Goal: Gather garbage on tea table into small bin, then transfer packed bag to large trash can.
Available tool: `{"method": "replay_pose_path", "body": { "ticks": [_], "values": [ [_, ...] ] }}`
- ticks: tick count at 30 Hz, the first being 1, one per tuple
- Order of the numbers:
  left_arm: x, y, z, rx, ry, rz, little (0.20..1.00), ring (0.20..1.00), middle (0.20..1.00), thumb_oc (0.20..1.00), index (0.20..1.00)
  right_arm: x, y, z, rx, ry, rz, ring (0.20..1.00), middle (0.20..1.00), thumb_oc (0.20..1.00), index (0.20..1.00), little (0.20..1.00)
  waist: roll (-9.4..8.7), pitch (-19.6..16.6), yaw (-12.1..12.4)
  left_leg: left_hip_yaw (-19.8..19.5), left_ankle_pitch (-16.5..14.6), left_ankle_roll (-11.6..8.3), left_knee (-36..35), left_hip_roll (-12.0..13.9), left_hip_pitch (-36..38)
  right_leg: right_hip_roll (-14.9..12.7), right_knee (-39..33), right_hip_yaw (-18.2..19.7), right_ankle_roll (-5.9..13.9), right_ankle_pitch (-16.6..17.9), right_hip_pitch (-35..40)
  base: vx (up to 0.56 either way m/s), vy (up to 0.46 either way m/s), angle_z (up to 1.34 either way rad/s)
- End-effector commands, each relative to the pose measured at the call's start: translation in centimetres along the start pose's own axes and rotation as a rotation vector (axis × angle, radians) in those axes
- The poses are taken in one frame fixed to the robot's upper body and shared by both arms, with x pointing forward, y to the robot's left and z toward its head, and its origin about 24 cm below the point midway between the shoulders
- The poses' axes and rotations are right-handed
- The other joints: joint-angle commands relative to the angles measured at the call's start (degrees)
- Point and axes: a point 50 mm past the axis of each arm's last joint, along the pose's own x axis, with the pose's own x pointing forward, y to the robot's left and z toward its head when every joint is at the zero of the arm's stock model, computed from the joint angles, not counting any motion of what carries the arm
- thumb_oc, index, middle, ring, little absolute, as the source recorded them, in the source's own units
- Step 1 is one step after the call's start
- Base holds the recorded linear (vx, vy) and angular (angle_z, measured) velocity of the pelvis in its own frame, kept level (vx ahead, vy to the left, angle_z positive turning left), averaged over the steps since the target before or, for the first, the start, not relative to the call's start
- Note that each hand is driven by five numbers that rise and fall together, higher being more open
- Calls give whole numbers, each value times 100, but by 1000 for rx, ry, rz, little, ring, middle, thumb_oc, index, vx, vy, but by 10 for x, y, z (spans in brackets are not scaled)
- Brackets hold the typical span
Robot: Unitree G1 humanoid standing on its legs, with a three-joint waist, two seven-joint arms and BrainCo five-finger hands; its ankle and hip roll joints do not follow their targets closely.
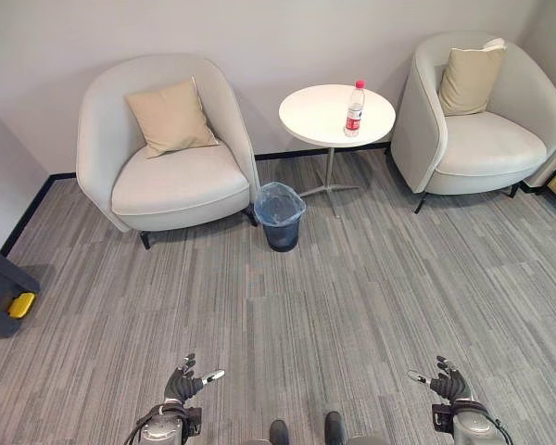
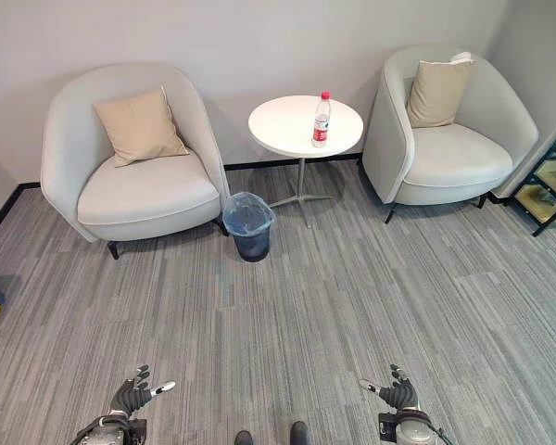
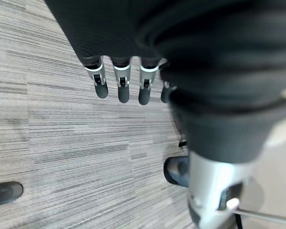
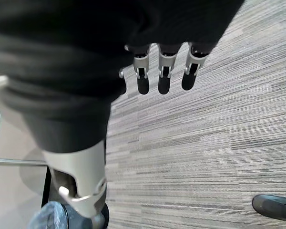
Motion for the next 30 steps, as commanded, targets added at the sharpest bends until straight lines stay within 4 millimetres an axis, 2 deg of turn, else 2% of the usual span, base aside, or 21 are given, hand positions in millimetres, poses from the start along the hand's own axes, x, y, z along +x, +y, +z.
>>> {"method": "replay_pose_path", "body": {
  "ticks": [1,16,17,20,21,23,27,30],
  "values": [
    [6,9,18,-44,-69,34,1000,1000,1000,1000,1000,6,6,19,59,-57,7,1000,1000,1000,1000,1000,-180,-29,-41,-273,-695,-241,220,83,72,-442,127,96,642,-777,340,8,20,-5],
    [7,14,28,-55,-105,58,1000,1000,1000,1000,1000,11,12,33,157,-75,2,1000,1000,1000,1000,1000,-207,148,82,-169,-997,-73,923,-98,-536,-611,667,239,776,-794,-200,11,59,-8],
    [7,15,31,-50,-117,62,1000,1000,1000,1000,1000,11,14,38,158,-88,6,1000,1000,1000,1000,1000,-206,202,111,-147,-1069,-19,1006,-132,-592,-643,951,265,846,-786,-402,11,82,-20],
    [8,16,33,-45,-124,64,1000,1000,1000,1000,1000,12,16,43,153,-101,13,1000,1000,1000,1000,1000,-177,269,117,-146,-1122,33,1050,-140,-596,-629,1360,290,895,-819,-629,34,98,-29],
    [9,16,35,-42,-128,70,1000,1000,1000,1000,1000,13,19,49,131,-122,24,1000,1000,1000,1000,1000,-138,348,131,-107,-1204,62,1044,-122,-515,-673,1788,101,932,-818,-932,65,80,-31],
    [9,15,35,-42,-128,67,1000,1000,1000,1000,1000,13,20,51,119,-128,30,1000,1000,1000,1000,1000,-145,377,126,-80,-1239,65,1020,-129,-428,-695,1776,6,928,-790,-992,93,20,-33],
    [10,11,35,-50,-126,60,1000,1000,1000,1000,1000,14,18,57,94,-156,30,1000,1000,1000,1000,1000,-150,403,74,-30,-1326,43,883,-130,-101,-661,1365,-373,854,-577,-1256,162,-62,-31],
    [12,7,38,-47,-134,50,1000,1000,1000,1000,1000,12,19,55,73,-155,32,1000,1000,1000,1000,1000,-155,458,0,-89,-1412,-52,816,-93,201,-712,1043,-862,837,-456,-1378,226,-158,-13]
  ]
}}
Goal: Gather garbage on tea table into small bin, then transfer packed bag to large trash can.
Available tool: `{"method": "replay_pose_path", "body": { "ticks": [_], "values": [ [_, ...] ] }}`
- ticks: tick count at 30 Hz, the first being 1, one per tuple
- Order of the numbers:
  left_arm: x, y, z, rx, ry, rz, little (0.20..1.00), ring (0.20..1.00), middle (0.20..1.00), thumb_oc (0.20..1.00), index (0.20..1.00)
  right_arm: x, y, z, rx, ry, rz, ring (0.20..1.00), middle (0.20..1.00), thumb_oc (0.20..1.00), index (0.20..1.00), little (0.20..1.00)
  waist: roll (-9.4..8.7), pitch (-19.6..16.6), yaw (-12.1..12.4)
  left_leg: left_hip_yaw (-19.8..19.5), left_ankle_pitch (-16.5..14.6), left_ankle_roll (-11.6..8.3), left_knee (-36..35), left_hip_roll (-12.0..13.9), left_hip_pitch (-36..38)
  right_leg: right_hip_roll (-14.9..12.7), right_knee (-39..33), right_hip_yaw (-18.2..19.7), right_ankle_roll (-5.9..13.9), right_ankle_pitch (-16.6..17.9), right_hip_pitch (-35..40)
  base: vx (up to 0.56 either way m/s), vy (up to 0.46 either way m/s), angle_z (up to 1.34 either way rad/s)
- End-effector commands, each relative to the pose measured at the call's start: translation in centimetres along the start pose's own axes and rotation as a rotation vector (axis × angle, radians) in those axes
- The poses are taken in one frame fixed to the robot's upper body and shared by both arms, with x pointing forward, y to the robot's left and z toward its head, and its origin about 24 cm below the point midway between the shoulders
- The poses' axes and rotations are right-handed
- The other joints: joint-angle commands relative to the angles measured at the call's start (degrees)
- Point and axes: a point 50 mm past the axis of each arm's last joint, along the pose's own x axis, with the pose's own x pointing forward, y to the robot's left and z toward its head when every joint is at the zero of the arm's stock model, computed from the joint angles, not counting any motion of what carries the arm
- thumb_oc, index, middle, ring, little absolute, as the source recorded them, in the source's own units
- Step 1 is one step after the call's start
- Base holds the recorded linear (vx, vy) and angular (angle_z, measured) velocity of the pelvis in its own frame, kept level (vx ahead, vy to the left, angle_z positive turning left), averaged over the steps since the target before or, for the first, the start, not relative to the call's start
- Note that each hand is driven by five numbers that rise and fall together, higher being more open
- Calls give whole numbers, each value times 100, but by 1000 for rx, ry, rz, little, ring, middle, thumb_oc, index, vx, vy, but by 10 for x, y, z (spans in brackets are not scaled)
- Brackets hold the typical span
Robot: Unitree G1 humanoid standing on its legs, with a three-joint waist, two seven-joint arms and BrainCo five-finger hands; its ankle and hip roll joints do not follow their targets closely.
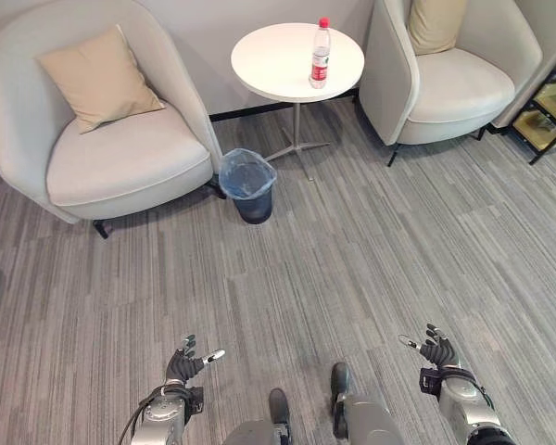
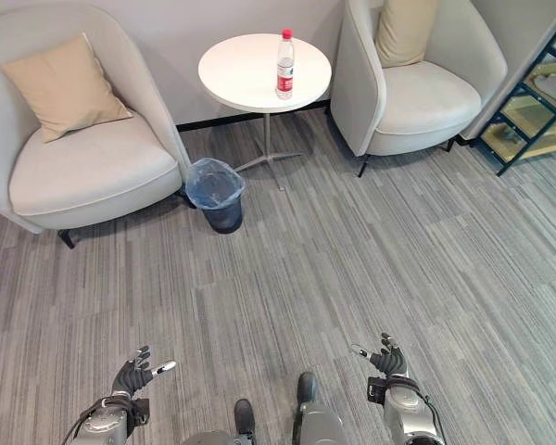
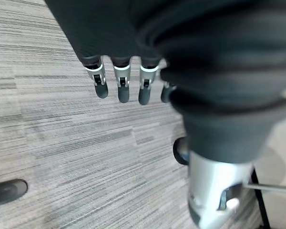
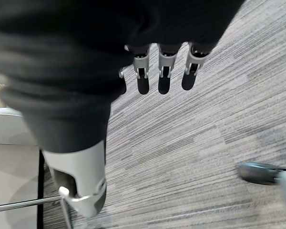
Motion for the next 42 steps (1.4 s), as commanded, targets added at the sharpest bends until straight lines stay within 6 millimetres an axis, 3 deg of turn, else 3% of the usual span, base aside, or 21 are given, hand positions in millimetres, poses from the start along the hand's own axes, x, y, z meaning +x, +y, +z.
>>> {"method": "replay_pose_path", "body": {
  "ticks": [1,3,4,5,6,7,8,12,16,22,27,29,31,34,39,42],
  "values": [
    [1,7,12,-25,-69,22,1000,1000,1000,1000,1000,-1,-1,8,-28,-65,-3,1000,1000,1000,1000,1000,-58,-180,-26,-1000,-1020,-239,762,-105,261,32,-181,-286,188,-80,410,351,-282,27],
    [0,2,9,-26,-64,7,1000,1000,1000,1000,1000,-3,-6,6,-31,-65,-13,1000,1000,1000,1000,1000,-45,-260,-52,-1041,-1046,-331,775,-31,346,83,-268,-284,106,-71,539,273,-257,56],
    [1,-5,12,-29,-69,-15,1000,1000,1000,1000,1000,-3,-10,9,-20,-84,-23,1000,1000,1000,1000,1000,8,-320,-106,-1028,-690,-655,1237,188,201,212,-443,-299,-50,-138,789,177,-234,36],
    [1,-5,12,-29,-69,-15,1000,1000,1000,1000,1000,-3,-10,9,-20,-84,-23,1000,1000,1000,1000,1000,12,-320,-114,-1038,-699,-661,1256,195,190,216,-453,-310,-54,-135,796,256,-377,31],
    [1,-11,16,-30,-79,-39,1000,1000,1000,1000,1000,-4,-11,9,-12,-89,-25,1000,1000,1000,1000,1000,9,-283,-124,-970,-452,-808,1856,368,-76,280,-566,-336,-169,-244,994,215,-315,7],
    [3,-17,16,-29,-71,-60,1000,1000,1000,1000,1000,-2,-12,10,-14,-84,-32,1000,1000,1000,1000,1000,-13,-195,-104,-885,-159,-834,2418,496,-415,351,-709,-344,-316,-411,1297,214,-312,-2],
    [3,-17,16,-29,-72,-60,1000,1000,1000,1000,1000,-2,-12,10,-13,-84,-32,1000,1000,1000,1000,1000,-11,-191,-106,-888,-164,-835,2429,498,-419,352,-711,-346,-317,-411,1300,250,-234,-25],
    [3,-21,16,-8,-69,-84,1000,1000,1000,1000,1000,-2,-16,9,-21,-74,-37,1000,1000,1000,1000,1000,-139,-158,20,-829,-474,-628,1963,250,-1126,288,-852,-297,-269,-577,1584,211,-76,-4],
    [2,-18,13,8,-59,-74,1000,1000,1000,1000,1000,-3,-14,3,-25,-52,-41,1000,1000,1000,1000,1000,-84,-142,228,-785,323,-715,1116,177,-1822,504,-951,-140,-243,-810,2008,315,-14,-12],
    [-1,-13,5,-3,-35,-51,1000,1000,1000,1000,1000,-5,-10,-3,-48,-29,-34,1000,1000,1000,1000,1000,-70,-217,421,-614,637,-712,708,262,-2005,589,-798,279,-239,-1138,2510,333,102,-18],
    [-2,-7,4,20,-36,-46,1000,1000,1000,1000,1000,-7,-2,-3,-26,-37,-8,1000,1000,1000,1000,1000,-288,-404,463,-430,358,-525,1245,227,-2017,246,-576,385,-43,-1203,2578,323,159,-45],
    [-1,2,11,22,-61,-22,1000,1000,1000,1000,1000,-7,7,-1,-25,-43,22,1000,1000,1000,1000,1000,-359,-444,511,-381,7,-331,1295,146,-1856,130,264,497,187,-991,2204,367,204,-28],
    [0,5,12,18,-63,-6,1000,1000,1000,1000,1000,-6,10,1,-33,-49,37,1000,1000,1000,1000,1000,-324,-401,494,-401,-127,-238,1248,87,-1639,67,596,482,253,-714,1809,244,122,-11],
    [1,6,9,19,-45,0,1000,1000,1000,1000,1000,-2,14,10,-57,-72,51,1000,1000,1000,1000,1000,-116,-243,320,-502,-341,-168,933,93,-968,-5,380,-32,174,-540,951,279,52,-16],
    [1,4,2,16,-20,4,1000,1000,1000,1000,1000,-2,12,12,-74,-77,51,1000,1000,1000,1000,1000,-69,-99,134,-677,-570,-195,854,-4,-443,-24,-121,-61,187,-235,504,282,-40,13],
    [1,2,0,19,-14,5,1000,1000,1000,1000,1000,-3,9,9,-96,-75,47,1000,1000,1000,1000,1000,-59,-67,-37,-1011,-854,-316,866,-86,56,-18,-455,129,296,49,310,507,-197,33]
  ]
}}
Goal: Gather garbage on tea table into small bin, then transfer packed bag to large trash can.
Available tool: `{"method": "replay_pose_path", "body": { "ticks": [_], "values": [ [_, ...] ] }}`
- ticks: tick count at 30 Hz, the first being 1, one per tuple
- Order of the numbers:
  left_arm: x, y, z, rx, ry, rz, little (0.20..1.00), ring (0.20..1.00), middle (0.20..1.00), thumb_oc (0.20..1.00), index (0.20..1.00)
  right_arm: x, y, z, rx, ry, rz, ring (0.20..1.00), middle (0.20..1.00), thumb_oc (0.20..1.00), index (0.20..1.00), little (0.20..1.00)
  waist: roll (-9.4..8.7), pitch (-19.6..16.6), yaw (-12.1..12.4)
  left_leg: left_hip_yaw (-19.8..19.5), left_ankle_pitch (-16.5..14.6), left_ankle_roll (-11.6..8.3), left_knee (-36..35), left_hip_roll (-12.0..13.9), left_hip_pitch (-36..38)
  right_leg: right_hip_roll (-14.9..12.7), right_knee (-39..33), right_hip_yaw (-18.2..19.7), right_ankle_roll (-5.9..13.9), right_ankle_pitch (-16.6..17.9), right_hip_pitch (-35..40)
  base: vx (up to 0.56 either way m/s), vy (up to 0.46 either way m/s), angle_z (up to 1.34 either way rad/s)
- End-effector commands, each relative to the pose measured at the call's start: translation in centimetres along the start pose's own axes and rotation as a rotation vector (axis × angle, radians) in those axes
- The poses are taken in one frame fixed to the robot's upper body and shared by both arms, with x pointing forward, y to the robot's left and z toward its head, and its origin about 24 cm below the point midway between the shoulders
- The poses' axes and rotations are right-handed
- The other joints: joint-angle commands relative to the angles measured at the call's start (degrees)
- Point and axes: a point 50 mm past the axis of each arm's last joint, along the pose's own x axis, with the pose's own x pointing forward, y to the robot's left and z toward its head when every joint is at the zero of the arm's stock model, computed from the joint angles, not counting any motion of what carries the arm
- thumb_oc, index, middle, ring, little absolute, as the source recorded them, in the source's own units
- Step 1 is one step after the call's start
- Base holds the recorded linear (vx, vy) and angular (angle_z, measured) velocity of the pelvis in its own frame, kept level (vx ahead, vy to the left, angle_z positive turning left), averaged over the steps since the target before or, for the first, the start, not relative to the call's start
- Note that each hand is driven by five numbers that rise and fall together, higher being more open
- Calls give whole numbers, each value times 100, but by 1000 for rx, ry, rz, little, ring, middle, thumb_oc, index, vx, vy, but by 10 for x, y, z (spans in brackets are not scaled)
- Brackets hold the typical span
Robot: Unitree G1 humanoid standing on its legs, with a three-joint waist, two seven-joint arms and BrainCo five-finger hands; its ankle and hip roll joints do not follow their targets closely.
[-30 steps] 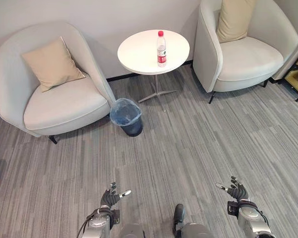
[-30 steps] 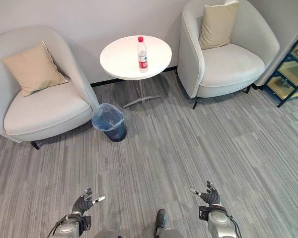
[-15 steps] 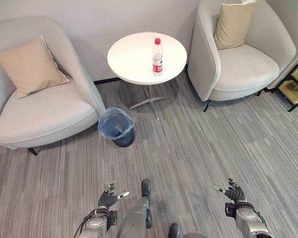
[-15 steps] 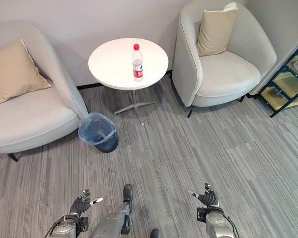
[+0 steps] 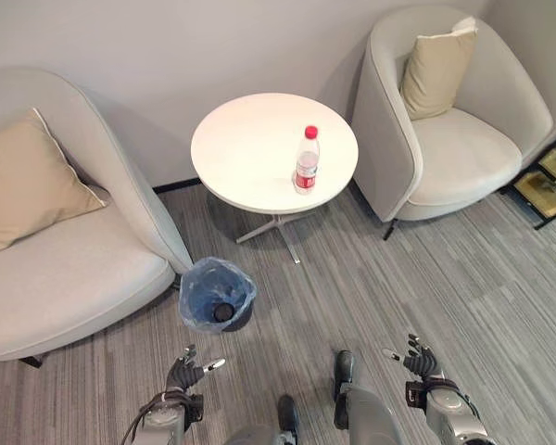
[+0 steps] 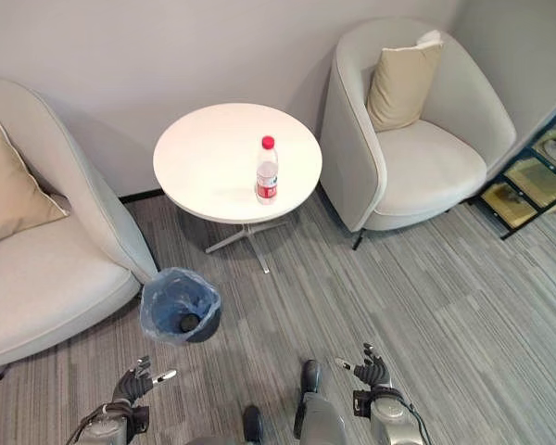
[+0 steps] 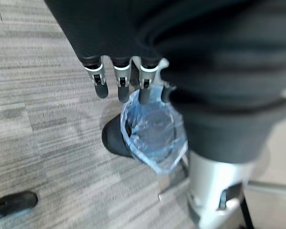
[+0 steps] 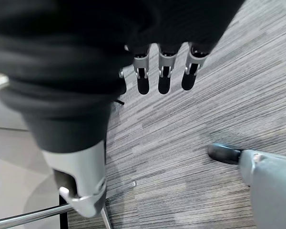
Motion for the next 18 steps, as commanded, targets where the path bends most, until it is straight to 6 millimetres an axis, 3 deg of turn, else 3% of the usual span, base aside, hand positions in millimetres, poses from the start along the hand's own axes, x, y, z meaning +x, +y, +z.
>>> {"method": "replay_pose_path", "body": {
  "ticks": [1,3,4,9,13,18],
  "values": [
    [2,-3,24,4,-118,-13,1000,1000,1000,1000,1000,4,-15,25,-35,-113,-25,1000,1000,1000,1000,1000,-37,87,-83,-674,-661,-604,588,559,274,138,119,139,44,-203,825,575,-317,75],
    [2,-7,22,-5,-106,-25,1000,1000,1000,1000,1000,3,-18,26,-42,-122,-33,1000,1000,1000,1000,1000,20,22,-132,-746,-574,-766,753,733,257,191,168,83,-66,-249,902,355,-296,94],
    [3,-12,24,-6,-108,-41,1000,1000,1000,1000,1000,3,-22,27,-36,-126,-44,1000,1000,1000,1000,1000,55,23,-157,-766,-265,-950,1148,894,77,253,190,8,-195,-367,1007,201,-243,64],
    [5,-22,32,-10,-121,-83,1000,1000,1000,1000,1000,3,-30,25,-37,-115,-69,1000,1000,1000,1000,1000,35,102,-165,-653,113,-998,2001,1165,-417,390,152,-157,-476,-762,1399,165,-187,23],
    [8,-24,34,20,-115,-94,1000,1000,1000,1000,1000,6,-33,26,-41,-105,-78,1000,1000,1000,1000,1000,-85,96,-47,-655,-186,-867,1531,859,-909,362,39,-197,-445,-961,1724,244,-61,24],
    [7,-22,31,25,-105,-83,1000,1000,1000,1000,1000,6,-30,25,-43,-101,-76,1000,1000,1000,1000,1000,-118,134,82,-472,261,-946,1139,908,-1331,398,3,-182,-413,-1099,2059,154,73,5]
  ]
}}
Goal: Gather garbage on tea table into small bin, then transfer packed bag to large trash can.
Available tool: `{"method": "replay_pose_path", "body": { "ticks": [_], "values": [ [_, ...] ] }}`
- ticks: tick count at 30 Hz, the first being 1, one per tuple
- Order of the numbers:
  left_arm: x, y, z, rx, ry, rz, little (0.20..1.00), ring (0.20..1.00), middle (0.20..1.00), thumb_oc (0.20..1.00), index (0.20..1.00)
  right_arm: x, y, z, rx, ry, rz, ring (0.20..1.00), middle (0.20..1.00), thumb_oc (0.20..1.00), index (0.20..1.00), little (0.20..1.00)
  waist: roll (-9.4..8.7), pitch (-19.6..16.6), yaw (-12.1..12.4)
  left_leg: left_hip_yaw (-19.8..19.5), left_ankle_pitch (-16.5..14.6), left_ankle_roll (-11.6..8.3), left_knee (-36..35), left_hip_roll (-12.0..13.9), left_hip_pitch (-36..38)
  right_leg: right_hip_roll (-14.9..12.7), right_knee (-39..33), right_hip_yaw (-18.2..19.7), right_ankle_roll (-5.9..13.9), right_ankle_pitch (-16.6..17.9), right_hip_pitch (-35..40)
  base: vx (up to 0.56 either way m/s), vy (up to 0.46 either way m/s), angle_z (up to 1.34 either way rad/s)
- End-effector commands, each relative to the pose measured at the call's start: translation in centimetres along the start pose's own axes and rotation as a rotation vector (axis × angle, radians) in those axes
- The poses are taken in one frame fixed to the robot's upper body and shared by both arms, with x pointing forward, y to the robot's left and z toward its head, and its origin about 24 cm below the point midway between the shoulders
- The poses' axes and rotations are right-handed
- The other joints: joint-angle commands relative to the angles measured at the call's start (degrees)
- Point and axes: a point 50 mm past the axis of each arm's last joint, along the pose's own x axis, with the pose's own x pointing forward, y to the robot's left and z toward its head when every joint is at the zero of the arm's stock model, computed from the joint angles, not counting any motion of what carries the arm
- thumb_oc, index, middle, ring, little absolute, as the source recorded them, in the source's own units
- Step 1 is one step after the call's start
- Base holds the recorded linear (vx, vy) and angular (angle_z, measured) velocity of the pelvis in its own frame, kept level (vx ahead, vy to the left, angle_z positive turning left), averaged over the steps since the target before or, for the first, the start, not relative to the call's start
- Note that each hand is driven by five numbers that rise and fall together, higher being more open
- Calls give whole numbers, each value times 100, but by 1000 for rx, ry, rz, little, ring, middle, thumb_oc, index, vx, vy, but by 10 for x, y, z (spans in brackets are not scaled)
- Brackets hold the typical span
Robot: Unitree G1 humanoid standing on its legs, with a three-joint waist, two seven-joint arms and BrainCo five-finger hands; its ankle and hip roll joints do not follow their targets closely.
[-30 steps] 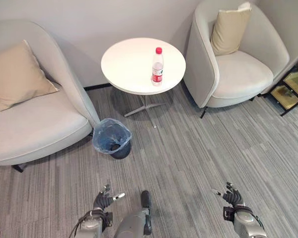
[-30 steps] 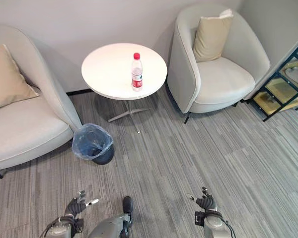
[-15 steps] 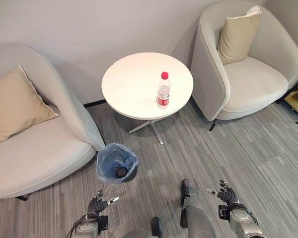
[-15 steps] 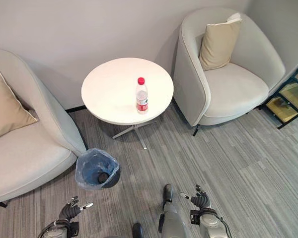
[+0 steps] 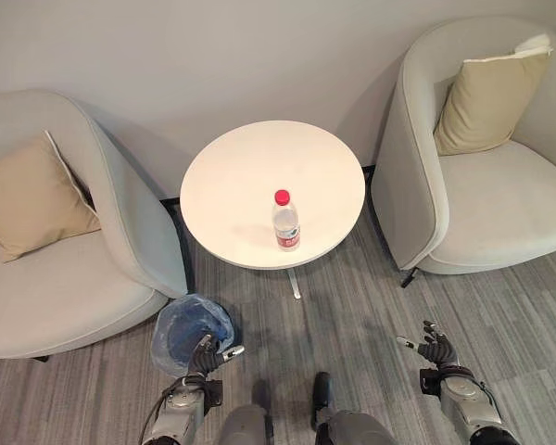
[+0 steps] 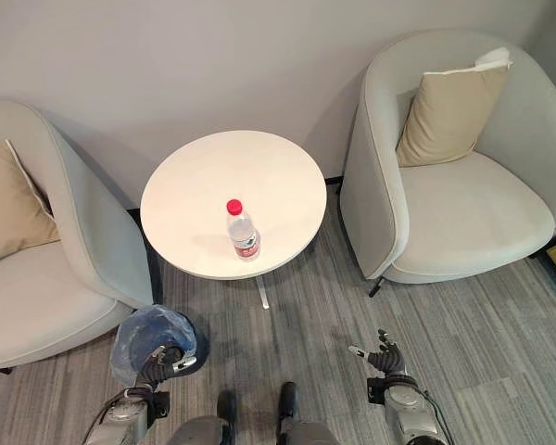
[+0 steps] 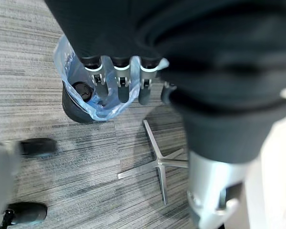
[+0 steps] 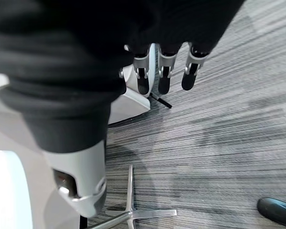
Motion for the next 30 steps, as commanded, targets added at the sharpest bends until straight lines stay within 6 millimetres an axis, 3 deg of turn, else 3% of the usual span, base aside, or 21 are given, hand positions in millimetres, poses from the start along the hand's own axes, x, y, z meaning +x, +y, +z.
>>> {"method": "replay_pose_path", "body": {
  "ticks": [1,9,11,15,21,24,26,28,30],
  "values": [
    [0,12,8,37,-41,25,1000,1000,1000,1000,1000,-1,-11,4,13,-37,-33,1000,1000,1000,1000,1000,61,-45,112,168,3,85,528,0,-142,-523,647,368,784,-1083,102,157,145,12],
    [-4,25,1,53,-25,50,1000,1000,1000,1000,1000,-2,4,13,-31,-78,29,1000,1000,1000,1000,1000,62,-203,227,284,-355,367,358,-144,285,-787,1159,520,1071,-1136,125,147,182,-16],
    [-4,35,3,63,-29,75,1000,1000,1000,1000,1000,-1,7,17,-45,-92,47,1000,1000,1000,1000,1000,79,-187,239,301,-507,507,404,-186,390,-842,1716,675,1177,-1076,-157,93,146,-10],
    [-4,41,1,57,-22,101,1000,1000,1000,1000,1000,-1,8,27,-89,-136,64,1000,1000,1000,1000,1000,129,-188,154,170,-597,592,263,-279,637,-716,1725,973,1157,-882,-691,105,42,-6],
    [-4,40,2,54,-31,106,1000,1000,1000,1000,1000,-2,5,44,-169,-219,71,1000,1000,1000,1000,1000,103,-77,21,-40,-620,533,253,-352,842,-588,1393,1295,1149,-760,-808,80,-80,23],
    [-8,36,-6,68,-13,82,1000,1000,1000,1000,1000,-9,1,77,-358,-383,105,1000,1000,1000,1000,1000,106,-260,80,-118,-559,398,174,-255,941,-558,1076,1191,1023,-782,-469,109,-197,35],
    [-8,35,-7,73,-11,74,1000,1000,1000,1000,1000,-10,0,83,-395,-411,111,1000,1000,1000,1000,1000,110,-284,82,-163,-538,375,136,-230,964,-547,991,1143,1007,-787,-394,66,-146,25],
    [-8,31,-10,95,-3,48,1000,1000,1000,1000,1000,-18,3,111,-546,-543,158,1000,1000,1000,1000,1000,147,-359,149,-310,-370,259,-83,-124,1024,-496,686,926,945,-833,-125,88,-205,34],
    [-9,30,-12,101,6,43,1000,1000,1000,1000,1000,-21,7,121,-588,-588,192,1000,1000,1000,1000,1000,162,-376,168,-360,-309,230,-192,-107,1062,-476,593,853,932,-847,-30,57,-98,18]
  ]
}}
